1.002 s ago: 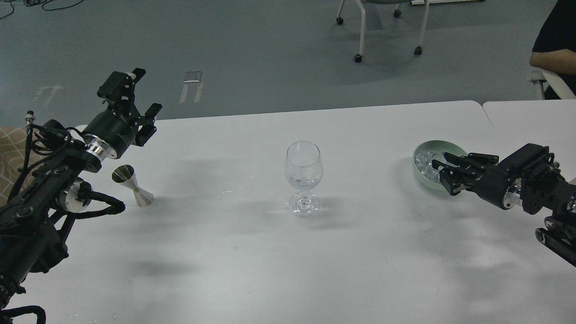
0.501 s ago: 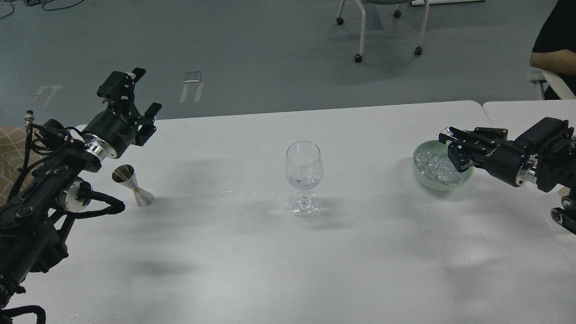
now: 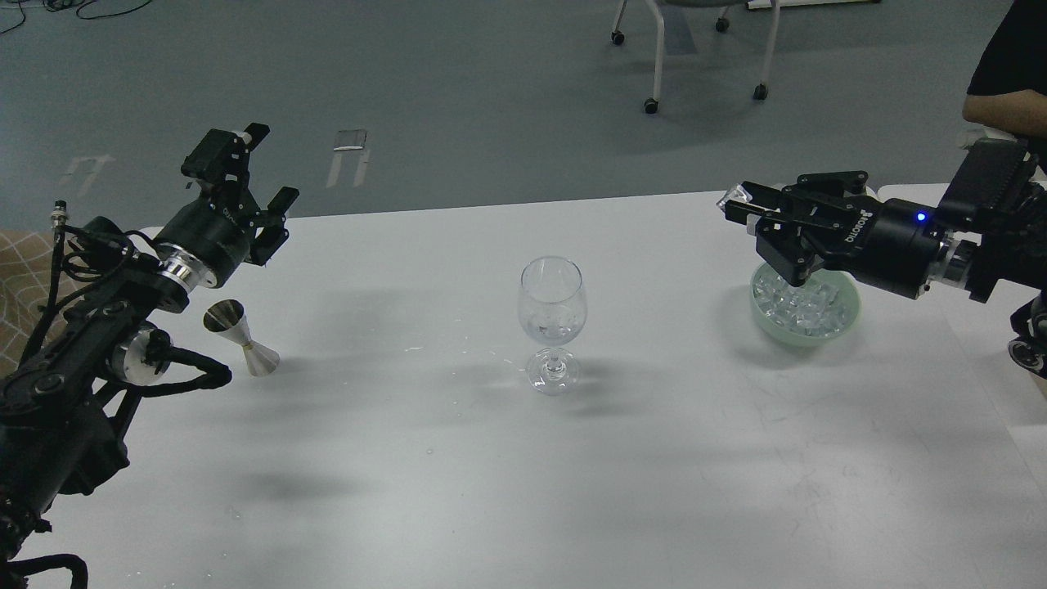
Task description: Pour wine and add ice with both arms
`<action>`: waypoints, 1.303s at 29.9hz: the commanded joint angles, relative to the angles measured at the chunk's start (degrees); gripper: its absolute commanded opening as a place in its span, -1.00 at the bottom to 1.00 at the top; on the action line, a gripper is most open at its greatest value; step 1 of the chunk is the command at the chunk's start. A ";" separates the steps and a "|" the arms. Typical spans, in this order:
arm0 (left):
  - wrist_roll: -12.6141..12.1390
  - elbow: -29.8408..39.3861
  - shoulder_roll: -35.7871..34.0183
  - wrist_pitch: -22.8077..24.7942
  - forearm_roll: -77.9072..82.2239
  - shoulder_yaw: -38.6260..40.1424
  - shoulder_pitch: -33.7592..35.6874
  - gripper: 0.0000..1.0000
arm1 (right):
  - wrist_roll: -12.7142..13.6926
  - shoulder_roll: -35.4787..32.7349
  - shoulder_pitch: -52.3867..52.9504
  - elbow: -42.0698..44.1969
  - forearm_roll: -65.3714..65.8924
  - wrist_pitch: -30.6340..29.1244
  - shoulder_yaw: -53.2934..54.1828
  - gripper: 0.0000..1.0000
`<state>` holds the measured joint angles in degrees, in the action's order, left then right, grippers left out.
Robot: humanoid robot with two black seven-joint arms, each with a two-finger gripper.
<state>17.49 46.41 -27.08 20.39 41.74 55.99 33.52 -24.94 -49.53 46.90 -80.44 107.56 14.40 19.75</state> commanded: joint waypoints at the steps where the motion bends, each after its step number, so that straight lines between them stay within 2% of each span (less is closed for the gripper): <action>1: -0.08 0.00 0.00 0.00 0.00 -0.09 -0.04 0.97 | -0.03 3.82 0.56 -0.95 0.11 -0.78 -0.15 -1.00; 7: 0.00 0.00 0.00 0.00 0.00 0.00 0.23 0.97 | -0.03 10.23 2.57 -0.86 0.37 -3.32 -0.41 -1.00; 14: 0.00 0.00 -0.08 0.00 0.00 0.00 0.14 0.97 | -0.11 17.26 8.99 1.24 -0.42 -4.64 -6.47 -1.00; 21: 0.00 0.00 -0.26 0.00 0.00 0.00 0.14 0.97 | 0.06 19.38 9.53 3.18 -0.33 -5.96 -7.09 -1.00; 27: 0.00 0.00 -0.08 0.00 0.00 0.00 0.05 0.97 | 0.41 20.26 9.70 5.02 -0.33 -6.23 -7.18 -0.82; 39: 0.00 0.00 0.00 0.00 0.00 0.00 -0.04 0.97 | 0.41 22.46 10.05 6.87 -0.33 -6.32 -7.18 -0.73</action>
<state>17.49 46.41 -27.07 20.39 41.75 55.99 33.55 -24.52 -27.73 56.86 -73.69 107.23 8.08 12.57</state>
